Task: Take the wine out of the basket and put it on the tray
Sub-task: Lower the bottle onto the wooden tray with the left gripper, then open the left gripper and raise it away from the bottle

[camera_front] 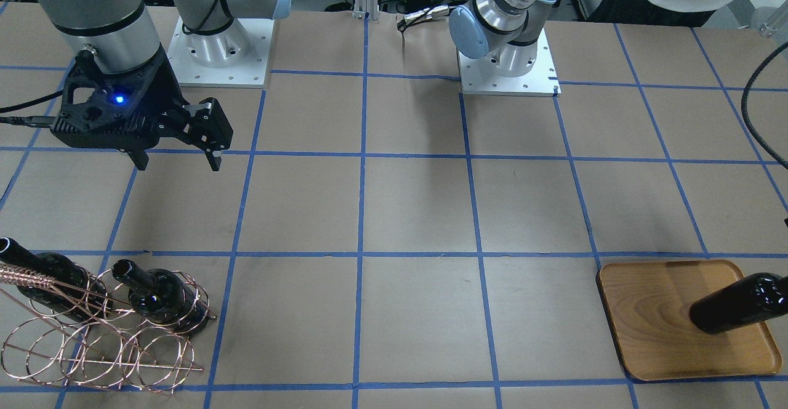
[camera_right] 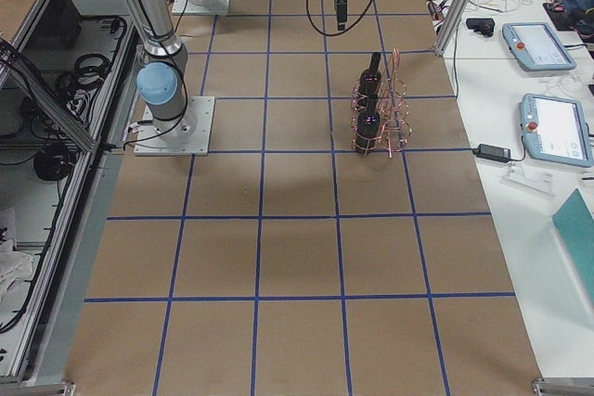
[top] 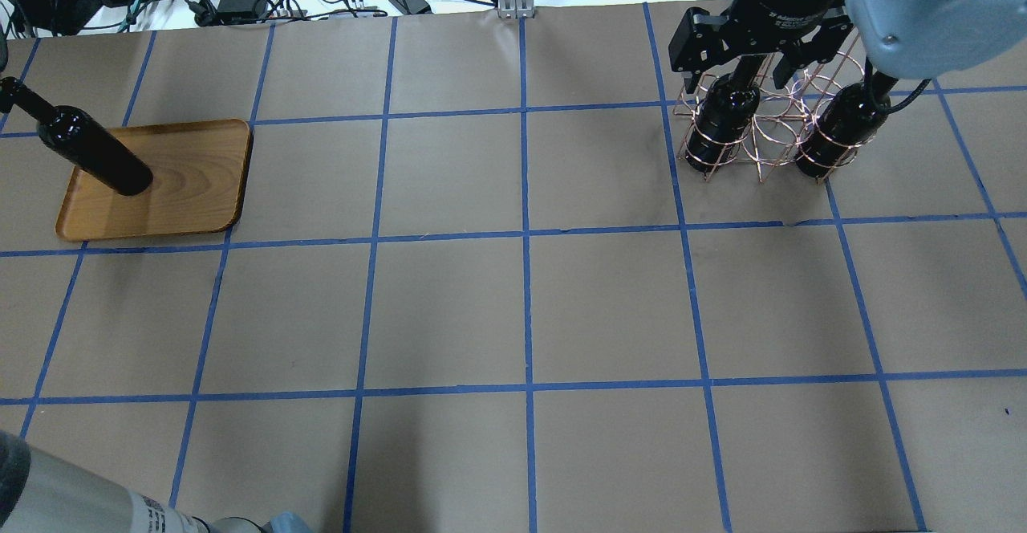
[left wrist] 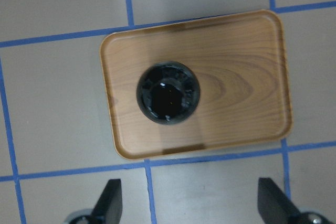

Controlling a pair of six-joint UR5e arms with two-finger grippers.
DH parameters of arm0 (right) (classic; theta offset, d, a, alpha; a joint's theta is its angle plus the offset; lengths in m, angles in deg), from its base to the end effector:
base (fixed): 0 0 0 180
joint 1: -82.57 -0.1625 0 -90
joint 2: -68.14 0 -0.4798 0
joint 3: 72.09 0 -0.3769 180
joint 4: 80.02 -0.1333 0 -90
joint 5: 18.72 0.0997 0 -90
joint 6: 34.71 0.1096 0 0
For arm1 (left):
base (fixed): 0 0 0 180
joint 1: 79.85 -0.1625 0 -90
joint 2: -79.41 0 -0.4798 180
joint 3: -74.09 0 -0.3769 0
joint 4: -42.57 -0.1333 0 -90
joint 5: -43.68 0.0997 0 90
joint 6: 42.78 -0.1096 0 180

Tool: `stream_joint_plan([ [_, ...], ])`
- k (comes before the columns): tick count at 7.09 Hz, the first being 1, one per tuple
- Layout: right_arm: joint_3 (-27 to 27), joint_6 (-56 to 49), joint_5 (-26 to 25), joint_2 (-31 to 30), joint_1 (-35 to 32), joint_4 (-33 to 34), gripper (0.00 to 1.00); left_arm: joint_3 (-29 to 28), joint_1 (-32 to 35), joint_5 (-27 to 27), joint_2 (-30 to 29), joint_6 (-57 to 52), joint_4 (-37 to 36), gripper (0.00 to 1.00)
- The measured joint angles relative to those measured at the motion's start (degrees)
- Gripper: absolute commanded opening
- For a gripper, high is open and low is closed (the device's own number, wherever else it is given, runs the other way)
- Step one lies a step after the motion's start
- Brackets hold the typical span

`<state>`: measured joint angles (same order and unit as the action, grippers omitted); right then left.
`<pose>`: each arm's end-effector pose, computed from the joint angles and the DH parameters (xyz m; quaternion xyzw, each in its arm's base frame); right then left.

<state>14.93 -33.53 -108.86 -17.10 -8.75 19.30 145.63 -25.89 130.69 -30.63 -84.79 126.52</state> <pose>0.1452 -0.5265 0.5334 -0.0011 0.9978 -0.0658 0.0002 0.2695 -0.6067 0.5015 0.0530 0.9975 -0.0467 0.0043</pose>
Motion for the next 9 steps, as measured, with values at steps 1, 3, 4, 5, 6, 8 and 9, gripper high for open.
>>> stream_joint_plan([
  [1, 0.0, 0.0, 0.0, 0.0, 0.0, 0.0, 1.00, 0.6, 2.5, -0.1, 3.0, 1.4, 2.5, 0.92],
  [3, 0.0, 0.0, 0.1, 0.0, 0.0, 0.0, 1.00, 2.9, 11.3, 0.7, 8.6, 7.0, 6.4, 0.92],
  [4, 0.0, 0.0, 0.1, 0.0, 0.0, 0.0, 1.00, 4.1, 15.9, 0.9, 11.1, 11.7, 7.8, 0.92],
  [5, 0.0, 0.0, 0.1, 0.0, 0.0, 0.0, 1.00, 5.0, 20.7, 0.8, 13.4, 18.0, 9.5, 0.92],
  [6, 0.0, 0.0, 0.1, 0.0, 0.0, 0.0, 1.00, 5.5, 25.4, 0.7, 15.4, 24.3, 11.3, 0.93],
  [8, 0.0, -0.1, 0.0, 0.0, 0.0, 0.0, 1.00, 6.6, 33.9, 0.7, 17.6, 35.4, 12.5, 0.93],
  [9, 0.0, -0.2, -0.4, 0.1, 0.0, 0.0, 1.00, 7.6, 36.7, 0.9, 18.2, 37.8, 12.5, 0.94],
])
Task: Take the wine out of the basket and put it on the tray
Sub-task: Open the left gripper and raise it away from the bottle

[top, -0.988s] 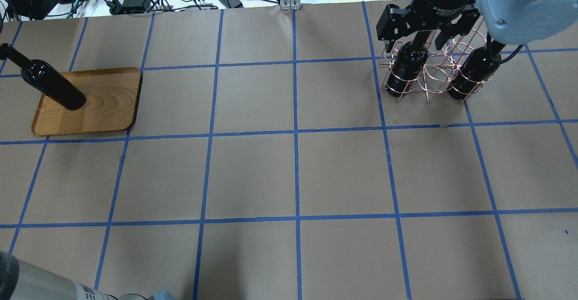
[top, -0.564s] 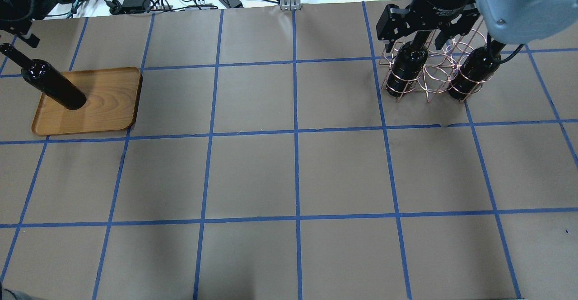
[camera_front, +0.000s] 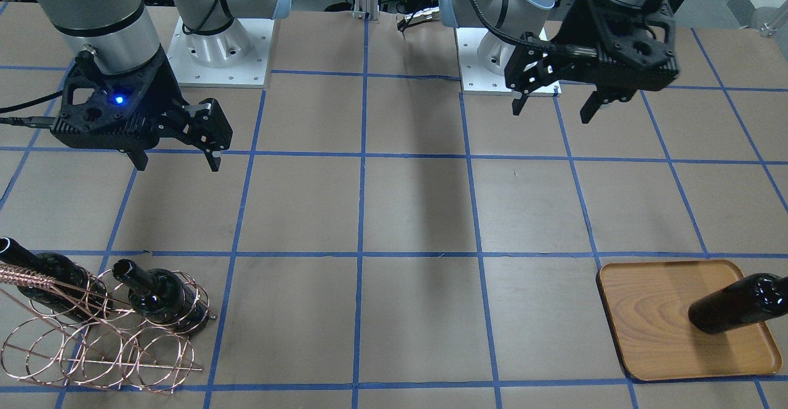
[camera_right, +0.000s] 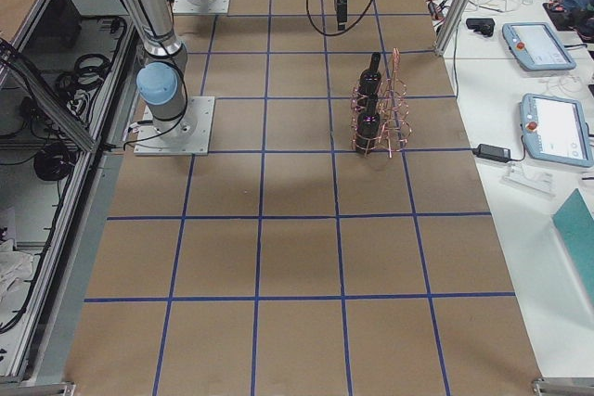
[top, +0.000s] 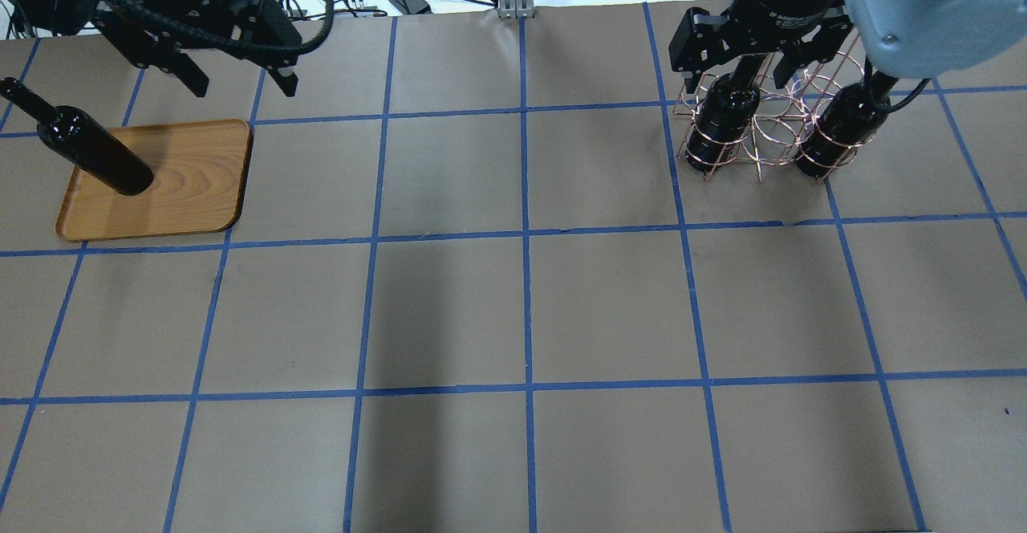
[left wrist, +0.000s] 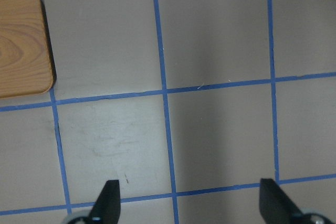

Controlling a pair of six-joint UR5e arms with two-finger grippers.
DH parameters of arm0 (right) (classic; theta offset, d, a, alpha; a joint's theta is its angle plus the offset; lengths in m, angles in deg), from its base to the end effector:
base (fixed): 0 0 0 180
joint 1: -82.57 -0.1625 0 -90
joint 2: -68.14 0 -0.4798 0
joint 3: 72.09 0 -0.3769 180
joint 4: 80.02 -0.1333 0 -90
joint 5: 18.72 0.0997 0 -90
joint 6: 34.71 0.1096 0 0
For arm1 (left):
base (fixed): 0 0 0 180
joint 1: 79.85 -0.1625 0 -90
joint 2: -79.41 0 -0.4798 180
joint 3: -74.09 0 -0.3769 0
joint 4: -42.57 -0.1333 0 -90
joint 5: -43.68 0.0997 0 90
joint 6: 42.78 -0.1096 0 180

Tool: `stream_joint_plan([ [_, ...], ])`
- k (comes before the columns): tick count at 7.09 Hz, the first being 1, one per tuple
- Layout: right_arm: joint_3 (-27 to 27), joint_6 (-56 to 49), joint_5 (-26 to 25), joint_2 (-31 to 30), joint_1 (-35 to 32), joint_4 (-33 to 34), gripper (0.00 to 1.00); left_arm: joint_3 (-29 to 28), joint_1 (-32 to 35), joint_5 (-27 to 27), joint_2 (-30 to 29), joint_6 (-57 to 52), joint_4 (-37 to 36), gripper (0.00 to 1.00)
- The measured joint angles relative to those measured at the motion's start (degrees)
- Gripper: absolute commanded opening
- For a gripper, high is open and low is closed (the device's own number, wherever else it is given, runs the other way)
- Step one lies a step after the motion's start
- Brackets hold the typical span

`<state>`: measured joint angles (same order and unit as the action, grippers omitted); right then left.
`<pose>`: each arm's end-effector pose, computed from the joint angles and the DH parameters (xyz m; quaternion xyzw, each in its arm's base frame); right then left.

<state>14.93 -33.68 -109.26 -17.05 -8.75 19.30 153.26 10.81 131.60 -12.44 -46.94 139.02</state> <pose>0.1444 -0.5269 0.5329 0.0022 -0.9979 0.0654 0.0034 -0.1429 -0.4906 0.5959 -0.0424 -0.9987 0.0226 0.0175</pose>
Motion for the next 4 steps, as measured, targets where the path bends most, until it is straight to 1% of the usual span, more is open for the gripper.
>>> stream_joint_plan([
  [2, 0.0, -0.1, -0.3, 0.0, 0.0, 0.0, 1.00, 2.4, 2.2, 0.0, 1.3, 1.8, -0.3, 0.95],
  [4, 0.0, -0.1, -0.2, -0.1, 0.0, 0.0, 1.00, 3.1, 2.5, 0.0, 1.9, 2.2, -0.7, 0.96],
])
